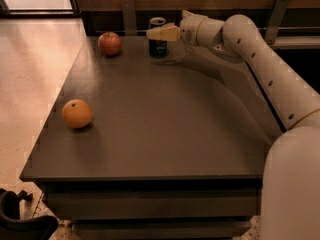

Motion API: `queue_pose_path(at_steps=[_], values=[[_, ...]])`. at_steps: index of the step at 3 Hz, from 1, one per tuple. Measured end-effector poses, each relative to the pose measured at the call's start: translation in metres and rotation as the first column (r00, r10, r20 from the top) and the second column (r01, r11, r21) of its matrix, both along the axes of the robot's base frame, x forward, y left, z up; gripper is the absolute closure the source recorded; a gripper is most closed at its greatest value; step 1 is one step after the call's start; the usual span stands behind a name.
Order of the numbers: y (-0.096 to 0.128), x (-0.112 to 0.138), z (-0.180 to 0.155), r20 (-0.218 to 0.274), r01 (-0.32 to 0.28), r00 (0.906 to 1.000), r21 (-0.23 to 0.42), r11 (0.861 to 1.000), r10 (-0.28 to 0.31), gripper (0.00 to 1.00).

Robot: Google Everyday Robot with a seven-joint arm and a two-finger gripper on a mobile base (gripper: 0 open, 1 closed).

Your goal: Move pepsi can near orange

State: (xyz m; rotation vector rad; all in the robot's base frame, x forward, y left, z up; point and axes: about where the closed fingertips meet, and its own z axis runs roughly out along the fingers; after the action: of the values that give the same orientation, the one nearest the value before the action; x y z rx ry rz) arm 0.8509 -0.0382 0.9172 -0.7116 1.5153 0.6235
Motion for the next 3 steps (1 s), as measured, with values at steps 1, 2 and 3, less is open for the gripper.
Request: queue_pose_path(at_steps=[1, 2, 3], values=[[0.0161, 0.0024, -0.0122, -0.02, -0.024, 0.9995, 0.012, 1.0, 0.024, 0.17], [0.0192, 0.0023, -0.0129, -0.021, -0.028, 0.9994, 0.013, 1.0, 0.028, 0.39], [0.0229, 0.0023, -0.0136, -0.022, -0.032, 0.9992, 0.013, 0.999, 0.033, 0.63]])
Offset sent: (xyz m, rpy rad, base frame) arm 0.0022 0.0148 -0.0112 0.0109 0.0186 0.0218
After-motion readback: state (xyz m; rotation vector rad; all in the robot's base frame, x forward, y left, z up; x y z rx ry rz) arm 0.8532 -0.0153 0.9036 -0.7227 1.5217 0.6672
